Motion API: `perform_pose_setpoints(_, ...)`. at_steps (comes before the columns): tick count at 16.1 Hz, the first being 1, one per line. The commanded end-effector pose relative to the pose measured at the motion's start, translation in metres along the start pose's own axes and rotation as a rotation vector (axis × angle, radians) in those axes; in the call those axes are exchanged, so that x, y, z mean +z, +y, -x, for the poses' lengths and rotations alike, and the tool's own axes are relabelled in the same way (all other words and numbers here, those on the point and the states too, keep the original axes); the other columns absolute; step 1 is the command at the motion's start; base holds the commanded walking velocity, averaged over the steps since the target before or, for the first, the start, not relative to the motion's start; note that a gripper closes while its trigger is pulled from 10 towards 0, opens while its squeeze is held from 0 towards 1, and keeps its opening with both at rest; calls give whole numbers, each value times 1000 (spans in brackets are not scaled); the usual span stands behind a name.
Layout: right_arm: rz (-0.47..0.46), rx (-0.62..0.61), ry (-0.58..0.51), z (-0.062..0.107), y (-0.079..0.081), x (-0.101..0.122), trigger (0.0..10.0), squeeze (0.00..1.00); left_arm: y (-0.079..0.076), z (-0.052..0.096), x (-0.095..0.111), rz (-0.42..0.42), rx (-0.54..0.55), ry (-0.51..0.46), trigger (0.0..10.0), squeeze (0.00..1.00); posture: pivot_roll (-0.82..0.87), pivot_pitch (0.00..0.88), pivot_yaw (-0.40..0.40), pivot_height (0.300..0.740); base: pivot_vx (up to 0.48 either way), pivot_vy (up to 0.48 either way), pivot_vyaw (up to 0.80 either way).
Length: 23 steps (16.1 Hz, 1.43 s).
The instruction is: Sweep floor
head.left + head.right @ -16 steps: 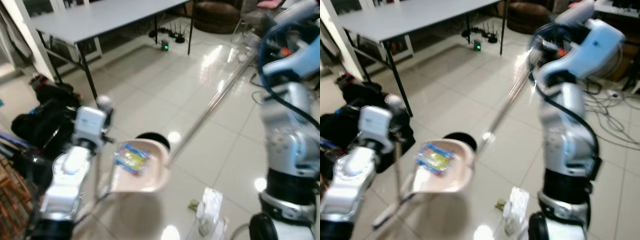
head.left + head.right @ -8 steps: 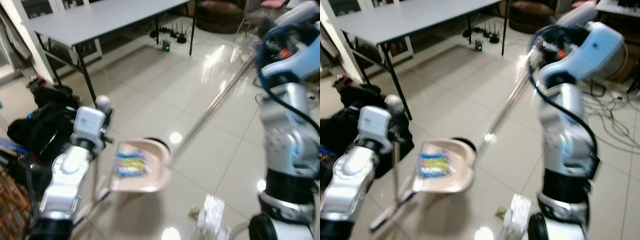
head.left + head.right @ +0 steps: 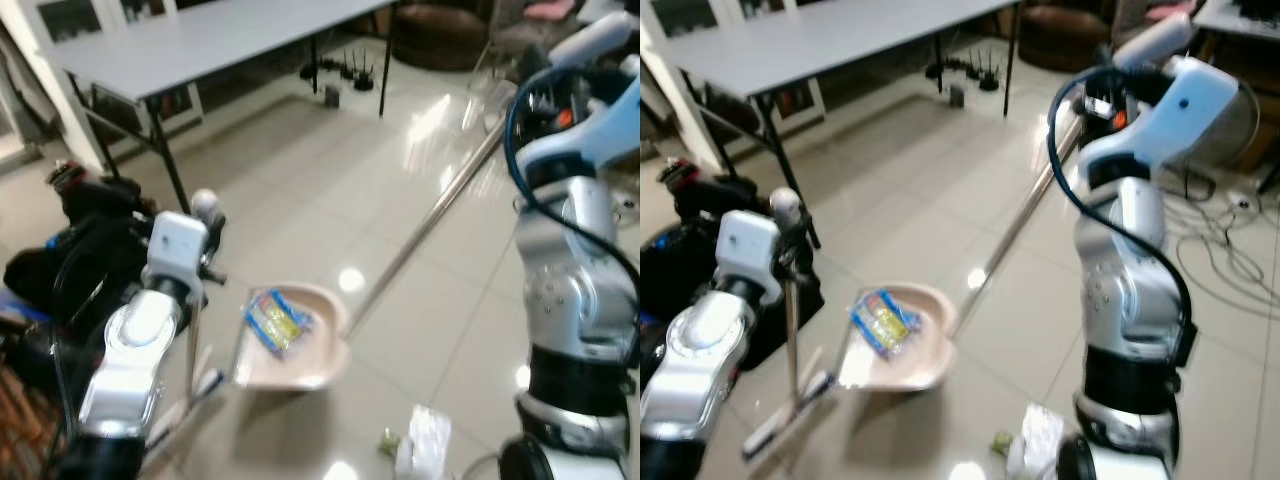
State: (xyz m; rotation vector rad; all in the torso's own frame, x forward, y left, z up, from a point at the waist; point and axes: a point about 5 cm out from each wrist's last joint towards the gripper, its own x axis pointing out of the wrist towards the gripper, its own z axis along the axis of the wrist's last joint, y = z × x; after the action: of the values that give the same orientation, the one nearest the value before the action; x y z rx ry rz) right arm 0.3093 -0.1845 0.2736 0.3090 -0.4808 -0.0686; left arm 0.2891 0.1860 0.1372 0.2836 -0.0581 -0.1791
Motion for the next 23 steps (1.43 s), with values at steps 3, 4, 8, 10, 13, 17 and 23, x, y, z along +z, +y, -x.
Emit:
perform_pose_setpoints(3,-8,28,-62,-2,9,9,10000,0,8,-3,9,-15,19,-40,10000,0,25,0,16,740,382,0,0)
perform_pose_setpoints(4,-3,27,-63,-2,8,9,10000,0,7,-3,9,-14,18,-40,10000,0,24,0,17,740,382,0,0)
perform_pose_setpoints(8,11,23,-61,-1,7,7,10000,0,6,-4,9,-9,17,-41,10000,0,22,0,16,740,386,0,0)
perform_pose_setpoints(10,19,19,-57,0,6,5,10000,0,5,-6,11,16,16,-55,10000,0,23,0,13,740,0,0,0)
perform_pose_setpoints(13,27,18,-49,3,6,2,10000,0,1,-9,12,17,-1,-54,10000,0,20,0,17,740,0,0,0)
perform_pose_setpoints(17,54,-20,-41,10,-2,-1,10000,0,-3,-14,14,19,-23,-65,10000,0,11,0,28,740,0,225,0)
perform_pose_setpoints(23,57,-58,-32,18,-8,-2,10000,0,-3,-16,14,19,-35,-64,10000,0,7,0,32,740,0,366,0)
